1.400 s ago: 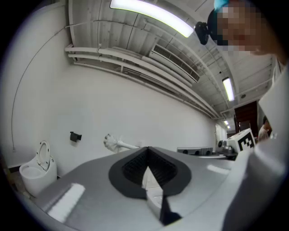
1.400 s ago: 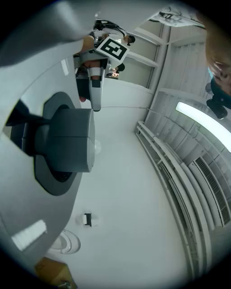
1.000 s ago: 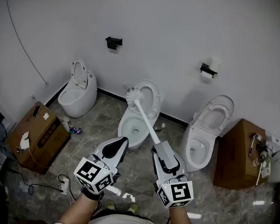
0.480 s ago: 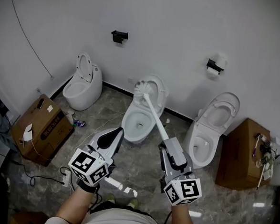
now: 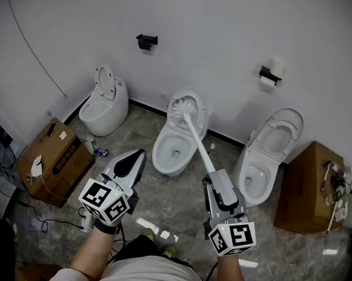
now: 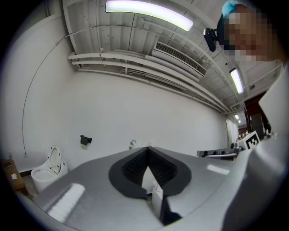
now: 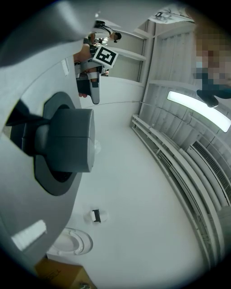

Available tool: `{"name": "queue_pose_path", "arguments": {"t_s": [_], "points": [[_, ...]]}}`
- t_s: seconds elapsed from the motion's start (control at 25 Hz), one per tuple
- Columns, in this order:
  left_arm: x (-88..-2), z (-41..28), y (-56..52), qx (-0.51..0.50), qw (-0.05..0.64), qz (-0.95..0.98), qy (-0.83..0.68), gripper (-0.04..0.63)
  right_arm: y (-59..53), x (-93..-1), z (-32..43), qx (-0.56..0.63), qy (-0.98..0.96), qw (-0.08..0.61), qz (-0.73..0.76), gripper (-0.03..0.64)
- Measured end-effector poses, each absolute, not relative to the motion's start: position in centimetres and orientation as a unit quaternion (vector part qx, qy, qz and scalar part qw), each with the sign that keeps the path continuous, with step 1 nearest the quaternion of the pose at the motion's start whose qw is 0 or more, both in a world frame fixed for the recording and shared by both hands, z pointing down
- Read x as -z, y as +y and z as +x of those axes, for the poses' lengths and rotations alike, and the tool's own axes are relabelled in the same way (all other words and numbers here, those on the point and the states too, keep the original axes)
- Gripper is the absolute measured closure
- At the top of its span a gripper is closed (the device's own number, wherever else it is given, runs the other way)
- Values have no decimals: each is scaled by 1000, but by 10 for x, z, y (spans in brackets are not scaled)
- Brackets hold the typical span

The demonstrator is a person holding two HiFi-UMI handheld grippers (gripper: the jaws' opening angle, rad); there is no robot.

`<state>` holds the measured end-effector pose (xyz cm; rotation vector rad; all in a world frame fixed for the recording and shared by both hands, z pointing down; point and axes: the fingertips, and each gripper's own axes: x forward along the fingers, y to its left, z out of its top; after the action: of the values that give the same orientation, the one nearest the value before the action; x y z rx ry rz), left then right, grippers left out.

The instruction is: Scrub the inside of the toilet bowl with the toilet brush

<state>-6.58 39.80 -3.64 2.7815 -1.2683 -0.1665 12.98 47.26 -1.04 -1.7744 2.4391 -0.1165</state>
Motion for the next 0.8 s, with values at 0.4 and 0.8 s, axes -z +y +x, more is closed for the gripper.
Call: {"name": "queue_pose_path", "arguments": {"t_s": [0.4, 0.8], "points": [[20, -62, 346, 65, 54, 913, -400, 589, 427, -4, 131, 53, 799, 45, -597, 453], [-22, -84, 218, 65, 57, 917, -389, 589, 311, -42, 110, 78, 788, 6, -611, 453]]}}
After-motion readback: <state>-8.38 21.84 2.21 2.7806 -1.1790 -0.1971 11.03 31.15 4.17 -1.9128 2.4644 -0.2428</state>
